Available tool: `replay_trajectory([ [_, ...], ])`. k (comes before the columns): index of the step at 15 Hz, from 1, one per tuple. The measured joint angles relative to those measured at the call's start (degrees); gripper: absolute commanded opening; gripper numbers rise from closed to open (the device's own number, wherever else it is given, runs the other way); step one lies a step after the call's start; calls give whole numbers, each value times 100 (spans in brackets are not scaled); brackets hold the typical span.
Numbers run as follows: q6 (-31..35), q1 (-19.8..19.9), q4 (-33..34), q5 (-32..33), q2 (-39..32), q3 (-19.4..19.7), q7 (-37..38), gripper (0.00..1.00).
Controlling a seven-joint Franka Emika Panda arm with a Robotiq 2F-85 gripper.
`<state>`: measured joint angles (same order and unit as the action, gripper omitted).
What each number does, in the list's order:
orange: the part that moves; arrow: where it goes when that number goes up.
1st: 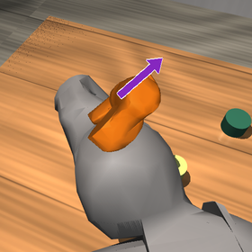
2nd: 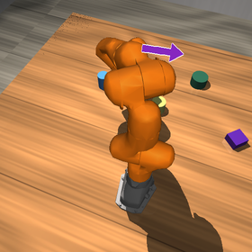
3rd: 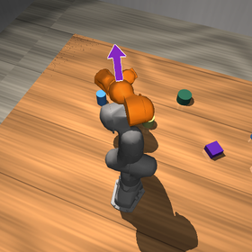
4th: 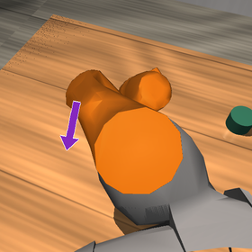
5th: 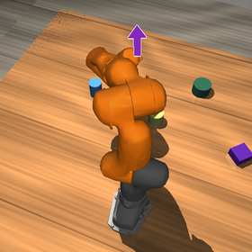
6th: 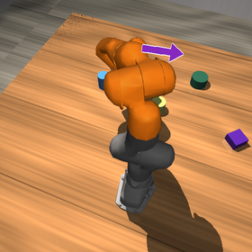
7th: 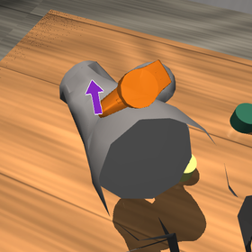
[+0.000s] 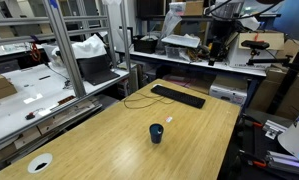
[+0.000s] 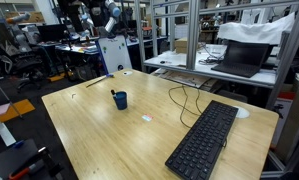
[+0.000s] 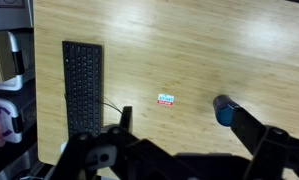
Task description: Remove the marker out of the cup then move the cup to the right and then put the marker in the cup
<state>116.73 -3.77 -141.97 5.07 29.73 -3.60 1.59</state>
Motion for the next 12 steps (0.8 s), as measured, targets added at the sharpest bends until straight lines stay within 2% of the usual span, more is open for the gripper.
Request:
replay_trajectory([
  [12,0,0,0,0,0,0,0,100],
])
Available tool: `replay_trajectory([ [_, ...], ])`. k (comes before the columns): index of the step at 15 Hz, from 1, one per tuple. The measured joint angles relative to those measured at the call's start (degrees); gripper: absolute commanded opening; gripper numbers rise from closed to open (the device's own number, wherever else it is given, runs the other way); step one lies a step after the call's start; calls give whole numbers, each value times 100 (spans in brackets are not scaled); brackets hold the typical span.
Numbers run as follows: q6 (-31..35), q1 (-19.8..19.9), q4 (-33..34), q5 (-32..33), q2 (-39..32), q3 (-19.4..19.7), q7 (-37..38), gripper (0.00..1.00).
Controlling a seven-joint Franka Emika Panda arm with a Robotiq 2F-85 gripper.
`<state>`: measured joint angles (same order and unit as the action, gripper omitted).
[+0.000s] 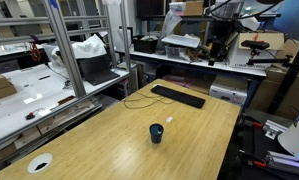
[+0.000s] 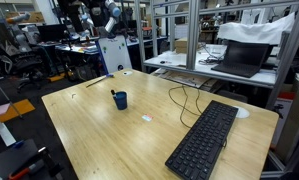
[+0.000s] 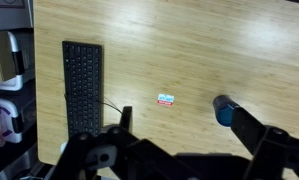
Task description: Remove the marker out of the cup then move the cup to the right and then put the marker in the cup
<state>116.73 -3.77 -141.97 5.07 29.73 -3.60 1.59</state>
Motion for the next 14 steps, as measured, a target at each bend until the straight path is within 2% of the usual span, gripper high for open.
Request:
replay_trajectory([
  [8,19,-10,-1,-1,-19,-24,51,100],
  [11,345,-109,79,-49,-303,-398,793,100],
  [14,919,-216,343,-155,-984,-925,1997,100],
])
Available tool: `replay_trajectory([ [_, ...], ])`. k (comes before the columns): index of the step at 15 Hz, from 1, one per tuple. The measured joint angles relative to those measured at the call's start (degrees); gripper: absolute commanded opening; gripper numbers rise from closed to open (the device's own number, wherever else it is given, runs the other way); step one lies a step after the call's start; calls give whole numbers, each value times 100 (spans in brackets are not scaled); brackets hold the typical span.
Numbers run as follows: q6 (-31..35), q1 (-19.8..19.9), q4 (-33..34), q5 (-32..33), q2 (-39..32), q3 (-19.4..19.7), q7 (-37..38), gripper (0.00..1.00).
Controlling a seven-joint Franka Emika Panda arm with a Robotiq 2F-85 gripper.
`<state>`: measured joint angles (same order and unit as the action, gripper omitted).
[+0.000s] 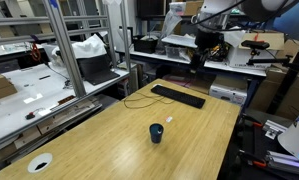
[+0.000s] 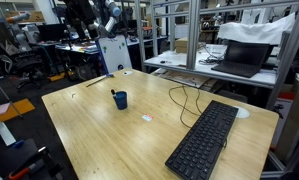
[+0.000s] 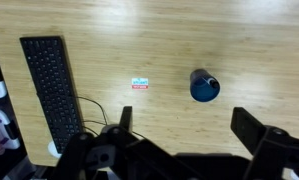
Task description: Remove the marker out of the cup then move the cup to the right and then put the marker in the cup
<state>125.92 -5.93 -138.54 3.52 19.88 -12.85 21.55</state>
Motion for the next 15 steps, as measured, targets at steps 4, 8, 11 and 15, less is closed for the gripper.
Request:
replay_trajectory([
  [4,425,11,419,29,-972,-281,1615,100],
  [8,642,13,688,54,-1684,-179,2394,100],
  [11,863,0,841,174,-2098,-70,2518,100],
  [15,1035,-80,961,480,-2579,93,2483,100],
])
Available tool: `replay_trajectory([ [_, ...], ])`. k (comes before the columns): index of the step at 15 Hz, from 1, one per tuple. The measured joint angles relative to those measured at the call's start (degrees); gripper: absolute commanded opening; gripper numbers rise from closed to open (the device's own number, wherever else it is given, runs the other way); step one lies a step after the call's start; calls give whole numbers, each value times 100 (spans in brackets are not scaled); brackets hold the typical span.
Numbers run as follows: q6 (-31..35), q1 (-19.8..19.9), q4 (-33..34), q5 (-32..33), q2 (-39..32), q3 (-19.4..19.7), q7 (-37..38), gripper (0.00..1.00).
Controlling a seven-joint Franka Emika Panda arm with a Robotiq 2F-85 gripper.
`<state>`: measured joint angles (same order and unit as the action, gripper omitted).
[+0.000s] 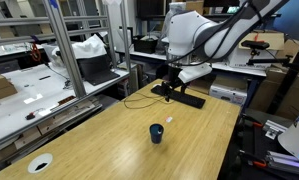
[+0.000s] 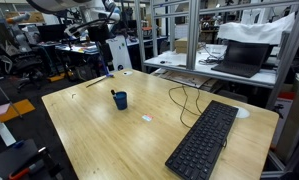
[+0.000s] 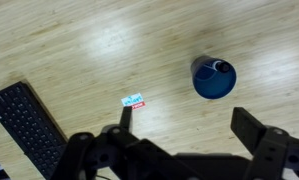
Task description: Remove the marker out of the cup then move the cup to the right and then put the marker in the cup
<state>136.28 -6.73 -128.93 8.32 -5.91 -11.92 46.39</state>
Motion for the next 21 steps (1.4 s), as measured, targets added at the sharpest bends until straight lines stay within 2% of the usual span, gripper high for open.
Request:
replay_trajectory([
  [9,187,-294,274,334,-590,279,-473,100],
  [17,185,-340,280,305,-639,335,-512,100],
  [21,185,-340,356,88,-820,402,-679,100],
])
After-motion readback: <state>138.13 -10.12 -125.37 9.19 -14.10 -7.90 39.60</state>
